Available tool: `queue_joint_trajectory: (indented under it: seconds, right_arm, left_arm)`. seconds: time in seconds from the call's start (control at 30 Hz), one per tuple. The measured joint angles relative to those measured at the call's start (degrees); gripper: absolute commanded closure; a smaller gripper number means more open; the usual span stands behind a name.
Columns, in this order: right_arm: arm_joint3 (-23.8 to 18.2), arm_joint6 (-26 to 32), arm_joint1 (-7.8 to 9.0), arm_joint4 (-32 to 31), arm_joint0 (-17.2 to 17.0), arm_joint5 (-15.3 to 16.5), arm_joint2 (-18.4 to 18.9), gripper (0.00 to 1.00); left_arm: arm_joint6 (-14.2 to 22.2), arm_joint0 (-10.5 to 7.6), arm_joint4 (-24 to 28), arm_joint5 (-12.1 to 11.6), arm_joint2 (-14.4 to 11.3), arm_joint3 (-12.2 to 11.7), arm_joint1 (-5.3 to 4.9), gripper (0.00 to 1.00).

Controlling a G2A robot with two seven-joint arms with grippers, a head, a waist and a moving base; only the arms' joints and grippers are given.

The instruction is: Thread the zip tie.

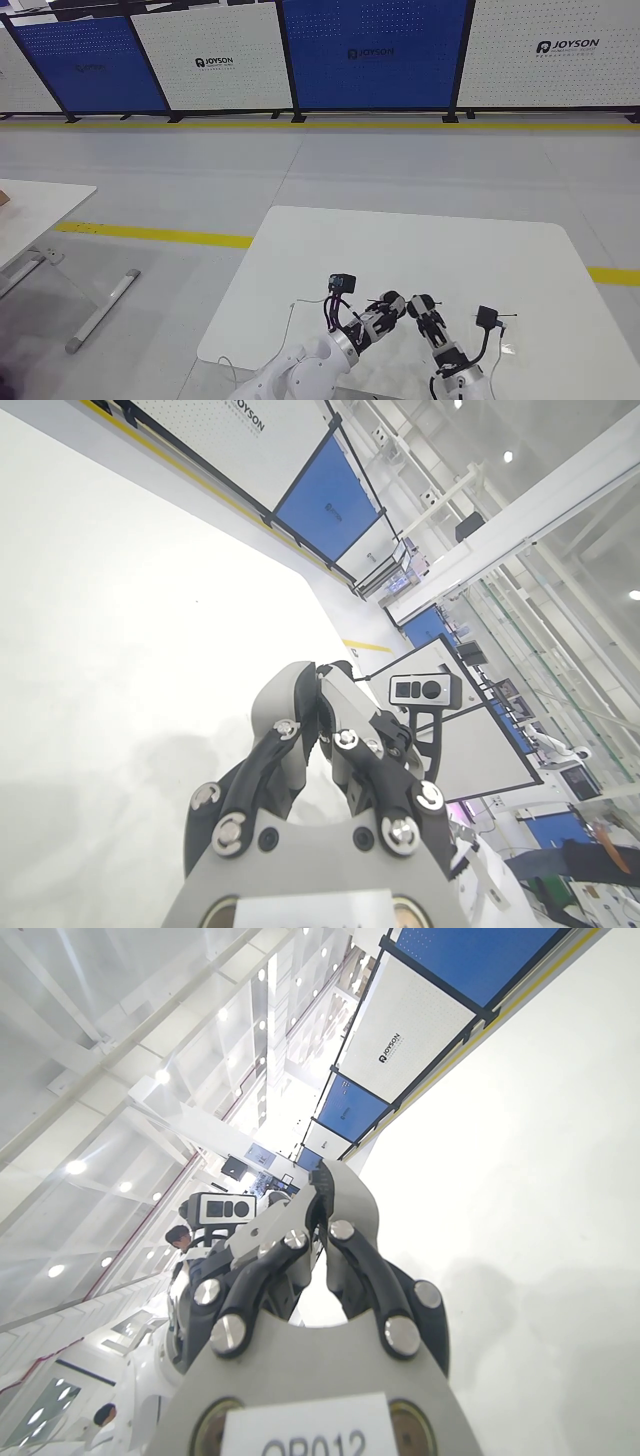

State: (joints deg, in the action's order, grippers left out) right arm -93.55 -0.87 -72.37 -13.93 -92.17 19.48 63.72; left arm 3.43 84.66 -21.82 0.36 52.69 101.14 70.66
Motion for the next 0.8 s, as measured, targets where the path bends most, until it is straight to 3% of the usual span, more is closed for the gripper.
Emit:
queue_joint_trajectory:
  seconds: [0.07,0.1,0.2,0.27,0.37,0.4,0.5,0.53,0.73,0.8]
  right_arm:
    - [-0.07,-0.14,-0.02,-0.16,-0.02,0.0,-0.07,1.0]
    - [-0.1,-0.19,-0.02,-0.2,-0.03,0.0,-0.07,1.0]
    - [-0.27,-0.32,-0.01,-0.27,-0.12,0.0,0.04,1.0]
    - [-0.33,-0.41,-0.01,-0.33,-0.21,0.0,0.13,1.0]
    - [-0.29,-0.71,0.0,-0.53,-0.29,0.0,0.31,1.0]
    - [-0.24,-0.83,0.0,-0.54,-0.31,0.0,0.4,1.0]
    - [-0.16,-1.18,0.0,-0.19,-0.42,0.0,0.79,1.0]
    - [-0.18,-1.25,0.0,0.04,-0.48,0.0,0.97,1.0]
    - [-0.46,-1.09,0.05,0.36,-0.76,0.0,1.44,1.0]
    - [-0.46,-1.03,0.05,0.26,-0.79,0.0,1.47,1.0]
  left_arm:
    - [-0.06,0.01,-0.25,0.17,0.01,0.07,0.01,0.97]
    - [-0.11,0.03,-0.36,0.24,0.03,0.12,0.01,0.82]
    - [-0.56,0.19,-0.83,0.4,0.22,0.38,-0.01,0.11]
    - [-1.05,0.42,-1.17,0.5,0.33,0.61,-0.03,0.05]
    - [-1.48,0.79,-1.16,0.57,0.66,0.95,-0.06,0.11]
    - [-1.53,0.89,-1.14,0.55,0.78,1.03,-0.08,0.24]
    - [-1.8,1.19,-1.4,0.51,1.09,1.23,-0.13,0.42]
    - [-1.91,1.29,-1.62,0.58,1.13,1.29,-0.14,0.53]
    - [-1.74,1.11,-1.96,0.69,1.08,1.08,-0.09,0.59]
    - [-1.67,0.91,-1.9,0.73,1.04,0.93,-0.04,0.65]
